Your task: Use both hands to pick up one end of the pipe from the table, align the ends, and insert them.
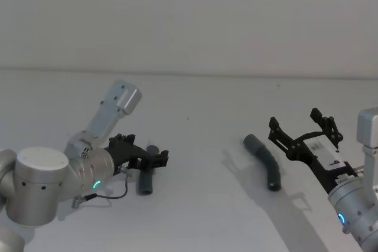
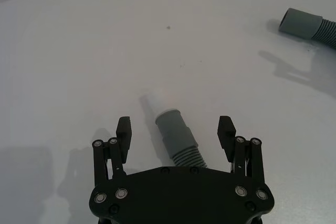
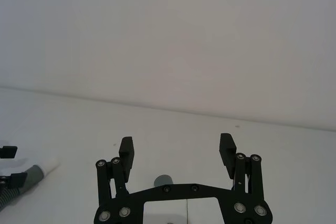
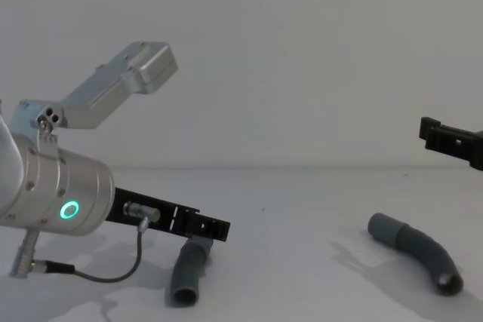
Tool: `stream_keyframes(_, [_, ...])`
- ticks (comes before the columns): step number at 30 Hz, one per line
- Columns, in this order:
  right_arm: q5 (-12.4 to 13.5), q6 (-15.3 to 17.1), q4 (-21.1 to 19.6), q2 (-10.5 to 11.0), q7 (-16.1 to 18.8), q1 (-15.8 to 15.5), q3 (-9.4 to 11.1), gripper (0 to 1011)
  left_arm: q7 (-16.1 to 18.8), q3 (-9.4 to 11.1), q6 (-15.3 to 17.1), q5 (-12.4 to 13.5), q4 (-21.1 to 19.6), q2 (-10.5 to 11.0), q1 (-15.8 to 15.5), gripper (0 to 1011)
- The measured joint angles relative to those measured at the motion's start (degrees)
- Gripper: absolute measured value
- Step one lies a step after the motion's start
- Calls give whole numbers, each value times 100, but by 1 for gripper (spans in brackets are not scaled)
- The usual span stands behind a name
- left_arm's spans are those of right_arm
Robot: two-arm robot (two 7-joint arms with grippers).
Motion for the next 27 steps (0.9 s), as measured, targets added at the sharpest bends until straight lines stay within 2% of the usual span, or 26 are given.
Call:
stream_keyframes(15, [0, 0, 0, 0, 0, 0, 0, 1000, 322, -142, 429, 16, -54, -298, 91, 1002])
stream_keyframes(27, [0, 0, 0, 0, 0, 0, 0, 1000, 472, -194, 622, 76, -2, -450, 101, 1002])
